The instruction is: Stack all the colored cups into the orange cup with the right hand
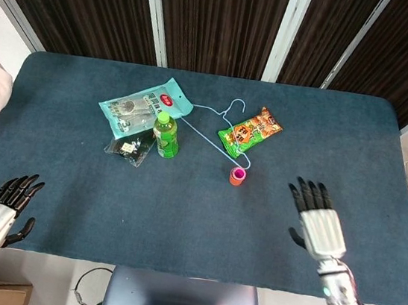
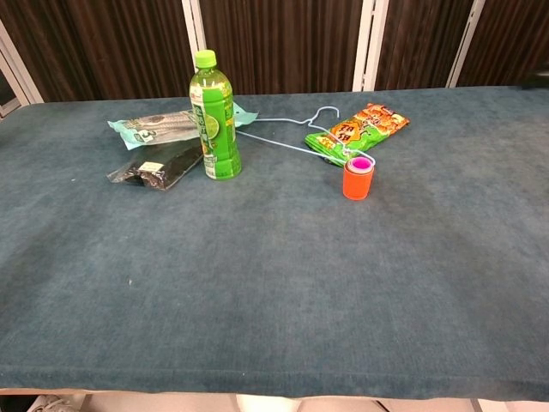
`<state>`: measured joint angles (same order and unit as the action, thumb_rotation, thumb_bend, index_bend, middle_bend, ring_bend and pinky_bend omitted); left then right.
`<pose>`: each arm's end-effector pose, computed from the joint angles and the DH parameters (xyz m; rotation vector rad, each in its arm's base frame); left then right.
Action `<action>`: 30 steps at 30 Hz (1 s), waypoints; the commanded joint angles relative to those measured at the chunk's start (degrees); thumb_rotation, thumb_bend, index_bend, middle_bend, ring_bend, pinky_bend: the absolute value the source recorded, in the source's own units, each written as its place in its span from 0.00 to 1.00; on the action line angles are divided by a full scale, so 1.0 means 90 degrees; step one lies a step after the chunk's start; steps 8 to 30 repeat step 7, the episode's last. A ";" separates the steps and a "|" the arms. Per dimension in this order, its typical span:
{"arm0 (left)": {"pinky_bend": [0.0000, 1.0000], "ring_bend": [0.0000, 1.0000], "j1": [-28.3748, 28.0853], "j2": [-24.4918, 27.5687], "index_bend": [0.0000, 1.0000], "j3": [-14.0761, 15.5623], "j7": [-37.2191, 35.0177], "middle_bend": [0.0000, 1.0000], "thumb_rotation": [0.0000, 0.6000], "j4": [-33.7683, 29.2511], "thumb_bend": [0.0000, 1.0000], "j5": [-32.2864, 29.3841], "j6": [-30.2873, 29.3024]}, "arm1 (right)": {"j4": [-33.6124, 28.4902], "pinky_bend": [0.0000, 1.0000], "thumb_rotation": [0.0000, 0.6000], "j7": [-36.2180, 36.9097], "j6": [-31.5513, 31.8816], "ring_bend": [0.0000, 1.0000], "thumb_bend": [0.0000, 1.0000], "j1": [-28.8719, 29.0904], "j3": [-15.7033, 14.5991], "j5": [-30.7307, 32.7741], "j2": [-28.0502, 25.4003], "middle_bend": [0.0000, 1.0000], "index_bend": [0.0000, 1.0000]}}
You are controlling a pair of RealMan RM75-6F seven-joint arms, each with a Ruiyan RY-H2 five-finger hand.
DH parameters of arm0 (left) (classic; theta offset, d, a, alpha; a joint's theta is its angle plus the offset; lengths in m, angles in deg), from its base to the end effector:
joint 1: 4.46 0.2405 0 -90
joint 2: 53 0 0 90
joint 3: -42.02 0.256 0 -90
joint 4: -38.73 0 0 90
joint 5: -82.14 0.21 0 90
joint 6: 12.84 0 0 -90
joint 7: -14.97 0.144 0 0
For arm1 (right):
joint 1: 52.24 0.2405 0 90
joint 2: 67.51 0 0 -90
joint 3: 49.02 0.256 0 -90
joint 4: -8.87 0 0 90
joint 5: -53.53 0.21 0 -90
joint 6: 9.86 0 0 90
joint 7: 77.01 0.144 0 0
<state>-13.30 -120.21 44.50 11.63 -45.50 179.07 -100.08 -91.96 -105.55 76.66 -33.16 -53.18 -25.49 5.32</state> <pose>-0.3024 0.1819 0.1353 -1.6305 -0.8014 -0.9904 -0.2416 -0.2156 0.0925 1.5919 -0.7072 0.7929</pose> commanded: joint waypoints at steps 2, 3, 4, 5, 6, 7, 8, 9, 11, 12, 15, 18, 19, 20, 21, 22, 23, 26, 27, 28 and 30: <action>0.11 0.00 -0.0009 -0.0138 0.00 0.0001 0.0298 0.00 1.00 -0.0015 0.47 0.0056 0.0024 | 0.0824 0.00 1.00 0.1458 0.0918 0.00 0.35 -0.1328 -0.0843 -0.0442 -0.0747 0.00 0.00; 0.11 0.00 -0.0014 -0.0170 0.00 -0.0003 0.0382 0.00 1.00 -0.0002 0.47 0.0068 0.0028 | 0.0789 0.00 1.00 0.1697 0.0874 0.00 0.35 -0.1331 -0.0818 -0.0492 -0.0869 0.00 0.00; 0.11 0.00 -0.0018 -0.0197 0.00 -0.0013 0.0430 0.00 1.00 -0.0004 0.47 0.0067 0.0030 | 0.0784 0.00 1.00 0.1830 0.0897 0.00 0.35 -0.1354 -0.0769 -0.0510 -0.0924 0.00 0.00; 0.10 0.00 -0.0019 -0.0222 0.00 -0.0028 0.0465 0.00 1.00 -0.0009 0.47 0.0055 0.0029 | 0.0794 0.00 1.00 0.1886 0.0924 0.00 0.34 -0.1384 -0.0719 -0.0514 -0.0957 0.00 0.00; 0.10 0.00 -0.0021 -0.0245 0.00 -0.0041 0.0516 0.00 1.00 -0.0013 0.47 0.0042 0.0032 | 0.0803 0.00 1.00 0.1913 0.0954 0.00 0.34 -0.1427 -0.0671 -0.0533 -0.0979 0.00 0.00; 0.10 0.00 -0.0022 -0.0255 0.00 -0.0042 0.0547 0.00 1.00 -0.0019 0.47 0.0041 0.0037 | 0.0810 0.00 1.00 0.1928 0.0955 0.00 0.34 -0.1453 -0.0654 -0.0567 -0.0994 0.00 0.00; 0.10 0.00 -0.0022 -0.0255 0.00 -0.0042 0.0547 0.00 1.00 -0.0019 0.47 0.0041 0.0037 | 0.0810 0.00 1.00 0.1928 0.0955 0.00 0.34 -0.1453 -0.0654 -0.0567 -0.0994 0.00 0.00; 0.10 0.00 -0.0022 -0.0255 0.00 -0.0042 0.0547 0.00 1.00 -0.0019 0.47 0.0041 0.0037 | 0.0810 0.00 1.00 0.1928 0.0955 0.00 0.34 -0.1453 -0.0654 -0.0567 -0.0994 0.00 0.00; 0.10 0.00 -0.0022 -0.0255 0.00 -0.0042 0.0547 0.00 1.00 -0.0019 0.47 0.0041 0.0037 | 0.0810 0.00 1.00 0.1928 0.0955 0.00 0.34 -0.1453 -0.0654 -0.0567 -0.0994 0.00 0.00; 0.10 0.00 -0.0022 -0.0255 0.00 -0.0042 0.0547 0.00 1.00 -0.0019 0.47 0.0041 0.0037 | 0.0810 0.00 1.00 0.1928 0.0955 0.00 0.34 -0.1453 -0.0654 -0.0567 -0.0994 0.00 0.00; 0.10 0.00 -0.0022 -0.0255 0.00 -0.0042 0.0547 0.00 1.00 -0.0019 0.47 0.0041 0.0037 | 0.0810 0.00 1.00 0.1928 0.0955 0.00 0.34 -0.1453 -0.0654 -0.0567 -0.0994 0.00 0.00; 0.10 0.00 -0.0022 -0.0255 0.00 -0.0042 0.0547 0.00 1.00 -0.0019 0.47 0.0041 0.0037 | 0.0810 0.00 1.00 0.1928 0.0955 0.00 0.34 -0.1453 -0.0654 -0.0567 -0.0994 0.00 0.00; 0.10 0.00 -0.0022 -0.0255 0.00 -0.0042 0.0547 0.00 1.00 -0.0019 0.47 0.0041 0.0037 | 0.0810 0.00 1.00 0.1928 0.0955 0.00 0.34 -0.1453 -0.0654 -0.0567 -0.0994 0.00 0.00; 0.10 0.00 -0.0022 -0.0255 0.00 -0.0042 0.0547 0.00 1.00 -0.0019 0.47 0.0041 0.0037 | 0.0810 0.00 1.00 0.1928 0.0955 0.00 0.34 -0.1453 -0.0654 -0.0567 -0.0994 0.00 0.00; 0.10 0.00 -0.0022 -0.0255 0.00 -0.0042 0.0547 0.00 1.00 -0.0019 0.47 0.0041 0.0037 | 0.0810 0.00 1.00 0.1928 0.0955 0.00 0.34 -0.1453 -0.0654 -0.0567 -0.0994 0.00 0.00; 0.10 0.00 -0.0022 -0.0255 0.00 -0.0042 0.0547 0.00 1.00 -0.0019 0.47 0.0041 0.0037 | 0.0810 0.00 1.00 0.1928 0.0955 0.00 0.34 -0.1453 -0.0654 -0.0567 -0.0994 0.00 0.00; 0.10 0.00 -0.0022 -0.0255 0.00 -0.0042 0.0547 0.00 1.00 -0.0019 0.47 0.0041 0.0037 | 0.0810 0.00 1.00 0.1928 0.0955 0.00 0.34 -0.1453 -0.0654 -0.0567 -0.0994 0.00 0.00; 0.10 0.00 -0.0022 -0.0255 0.00 -0.0042 0.0547 0.00 1.00 -0.0019 0.47 0.0041 0.0037 | 0.0810 0.00 1.00 0.1928 0.0955 0.00 0.34 -0.1453 -0.0654 -0.0567 -0.0994 0.00 0.00; 0.10 0.00 -0.0022 -0.0255 0.00 -0.0042 0.0547 0.00 1.00 -0.0019 0.47 0.0041 0.0037 | 0.0810 0.00 1.00 0.1928 0.0955 0.00 0.34 -0.1453 -0.0654 -0.0567 -0.0994 0.00 0.00; 0.10 0.00 -0.0022 -0.0255 0.00 -0.0042 0.0547 0.00 1.00 -0.0019 0.47 0.0041 0.0037 | 0.0810 0.00 1.00 0.1928 0.0955 0.00 0.34 -0.1453 -0.0654 -0.0567 -0.0994 0.00 0.00; 0.10 0.00 -0.0022 -0.0255 0.00 -0.0042 0.0547 0.00 1.00 -0.0019 0.47 0.0041 0.0037 | 0.0810 0.00 1.00 0.1928 0.0955 0.00 0.34 -0.1453 -0.0654 -0.0567 -0.0994 0.00 0.00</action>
